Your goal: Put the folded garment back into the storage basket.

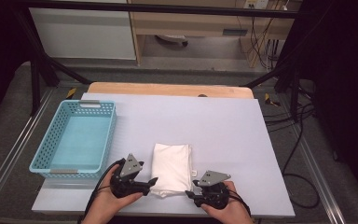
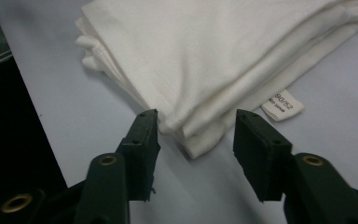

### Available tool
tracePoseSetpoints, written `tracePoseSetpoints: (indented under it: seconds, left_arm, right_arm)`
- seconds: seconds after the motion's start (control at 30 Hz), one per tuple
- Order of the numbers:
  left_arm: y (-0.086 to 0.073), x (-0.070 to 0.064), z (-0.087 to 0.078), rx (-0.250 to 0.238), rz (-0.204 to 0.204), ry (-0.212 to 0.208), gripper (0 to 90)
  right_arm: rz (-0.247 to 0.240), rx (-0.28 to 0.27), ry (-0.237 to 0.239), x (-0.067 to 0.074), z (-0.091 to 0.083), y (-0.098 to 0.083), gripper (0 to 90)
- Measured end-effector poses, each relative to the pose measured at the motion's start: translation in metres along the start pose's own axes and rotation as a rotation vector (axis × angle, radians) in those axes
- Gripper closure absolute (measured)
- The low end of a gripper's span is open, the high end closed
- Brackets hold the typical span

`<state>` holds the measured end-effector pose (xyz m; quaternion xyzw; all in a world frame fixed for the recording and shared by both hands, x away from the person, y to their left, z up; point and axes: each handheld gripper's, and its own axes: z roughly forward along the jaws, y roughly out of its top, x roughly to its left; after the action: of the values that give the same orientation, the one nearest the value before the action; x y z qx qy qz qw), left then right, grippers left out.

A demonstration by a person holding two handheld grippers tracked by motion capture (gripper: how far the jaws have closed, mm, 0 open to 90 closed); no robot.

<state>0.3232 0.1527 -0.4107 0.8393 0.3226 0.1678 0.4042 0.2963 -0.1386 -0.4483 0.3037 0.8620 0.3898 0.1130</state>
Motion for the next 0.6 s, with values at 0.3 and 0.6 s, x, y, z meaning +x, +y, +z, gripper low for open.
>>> tracePoseSetpoints:
  seconds: [0.3, 0.6]
  left_arm:
    - [0.034, 0.019, 0.02, -0.024, -0.005, 0.068, 17.2]
    - [0.051, 0.035, 0.038, -0.022, -0.046, 0.084, 20.2]
  right_arm:
    - [0.038, 0.006, -0.007, 0.001, 0.013, 0.002, 38.1]
    - [-0.021, -0.009, -0.027, 0.004, 0.015, 0.001, 62.7]
